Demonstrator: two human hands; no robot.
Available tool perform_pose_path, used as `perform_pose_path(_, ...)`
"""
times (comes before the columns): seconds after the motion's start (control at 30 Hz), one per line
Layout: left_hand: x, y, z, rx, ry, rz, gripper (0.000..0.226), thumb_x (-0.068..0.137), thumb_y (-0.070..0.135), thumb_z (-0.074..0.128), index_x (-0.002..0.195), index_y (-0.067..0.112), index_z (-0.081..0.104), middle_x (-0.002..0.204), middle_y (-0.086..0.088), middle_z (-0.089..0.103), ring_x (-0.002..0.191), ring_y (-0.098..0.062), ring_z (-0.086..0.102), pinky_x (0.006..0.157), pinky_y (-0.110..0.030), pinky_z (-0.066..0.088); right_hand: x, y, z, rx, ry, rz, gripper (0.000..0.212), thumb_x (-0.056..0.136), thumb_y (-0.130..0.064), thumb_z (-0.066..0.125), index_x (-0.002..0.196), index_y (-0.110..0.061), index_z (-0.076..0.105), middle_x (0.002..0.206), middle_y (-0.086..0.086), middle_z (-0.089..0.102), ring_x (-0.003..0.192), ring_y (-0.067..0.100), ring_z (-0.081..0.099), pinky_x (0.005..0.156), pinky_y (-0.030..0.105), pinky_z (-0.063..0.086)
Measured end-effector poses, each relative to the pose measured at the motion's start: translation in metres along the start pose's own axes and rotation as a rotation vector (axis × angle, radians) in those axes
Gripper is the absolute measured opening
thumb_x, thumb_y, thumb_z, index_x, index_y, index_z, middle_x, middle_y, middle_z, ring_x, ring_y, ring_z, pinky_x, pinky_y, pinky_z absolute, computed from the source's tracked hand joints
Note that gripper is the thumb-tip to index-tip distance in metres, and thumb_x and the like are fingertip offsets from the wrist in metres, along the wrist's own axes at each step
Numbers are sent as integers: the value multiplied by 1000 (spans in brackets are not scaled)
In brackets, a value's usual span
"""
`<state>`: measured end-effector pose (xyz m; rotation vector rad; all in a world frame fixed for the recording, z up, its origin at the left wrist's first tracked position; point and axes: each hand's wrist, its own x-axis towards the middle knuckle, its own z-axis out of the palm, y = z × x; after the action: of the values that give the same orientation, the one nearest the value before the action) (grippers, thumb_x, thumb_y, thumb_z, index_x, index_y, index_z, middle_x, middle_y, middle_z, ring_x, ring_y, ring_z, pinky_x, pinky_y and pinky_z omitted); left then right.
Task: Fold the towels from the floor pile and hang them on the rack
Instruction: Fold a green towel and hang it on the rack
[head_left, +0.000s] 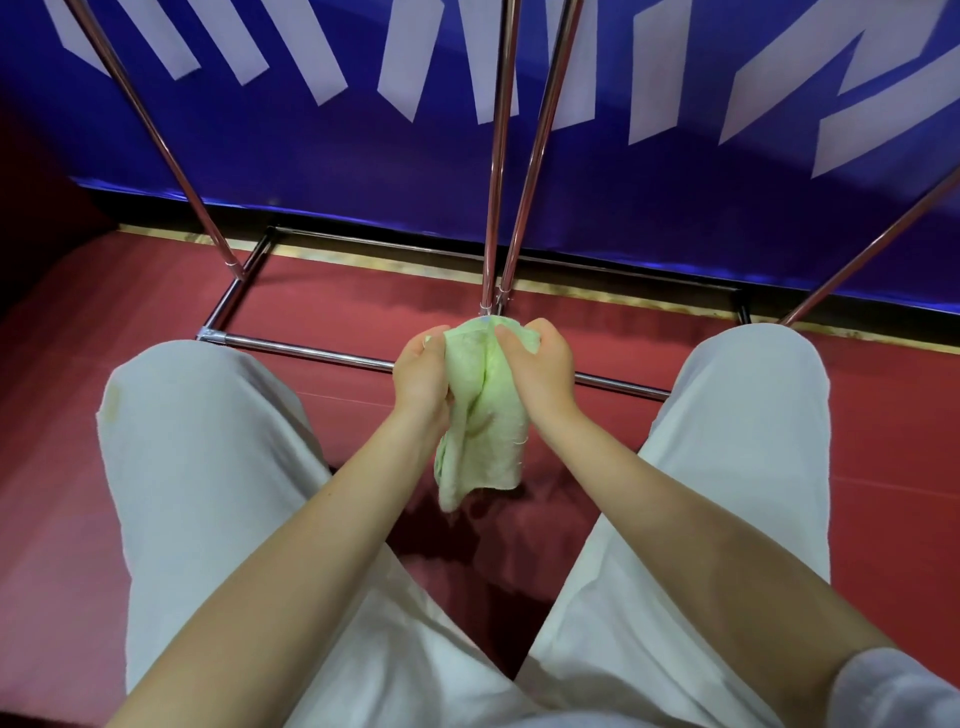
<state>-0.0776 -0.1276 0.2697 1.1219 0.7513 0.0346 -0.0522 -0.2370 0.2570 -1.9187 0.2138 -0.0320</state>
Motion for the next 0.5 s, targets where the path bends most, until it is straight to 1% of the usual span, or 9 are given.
perform_pose_path(0.1,1,-2,6,12,-1,35,18,97,13,45,96,19,63,91,-4,66,78,-17,61,72,-31,52,-4,-4,3,73,-4,19,32,87,-27,64,66,-20,41,63,-8,43,58,9,39,59,30,34)
perform_pose_path(0.17,2,-4,10,24,-12,63,19,96,12,45,97,17,63,98,-8,66,84,-20,61,75,-32,52,-5,-6,6,111,-30,-3,29,88,-27,64,67,-22,44,66,-7,46,62,9,43,61,30,37)
perform_pose_path(0.23,1,-3,12,26,-23,83,21,96,11,44,103,11,64,99,-11,67,84,-21,62,69,-29,52,-7,-6,9,90,-66,-56,23,88,-29,63,72,-20,49,69,-5,50,65,10,46,64,31,40)
perform_pose_path(0.3,1,0,13,19,-32,83,24,97,11,43,109,6,63,95,-12,68,79,-19,64,62,-26,51,-8,-6,12,90,-118,-115,21,91,-31,57,74,-21,53,65,-8,51,61,7,46,62,30,40)
perform_pose_path(0.37,0,6,13,-32,-40,64,21,98,10,44,108,6,62,82,-8,67,63,-12,65,51,-20,49,-9,-9,13,135,-190,-141,22,96,-24,50,75,-23,58,62,-12,56,58,4,51,60,27,44)
perform_pose_path(0.43,-1,12,14,-84,-39,49,16,98,9,46,104,9,61,73,-4,64,50,-6,62,44,-16,46,-6,-9,12,72,-207,-232,18,93,-15,53,78,-21,62,67,-13,59,66,3,56,66,24,46)
perform_pose_path(0.5,-2,16,15,-97,-50,58,14,96,8,47,100,11,61,73,-3,64,50,-5,62,45,-15,46,-1,-6,10,-99,-138,-402,7,85,-14,60,81,-20,62,78,-11,56,81,10,53,73,25,43)
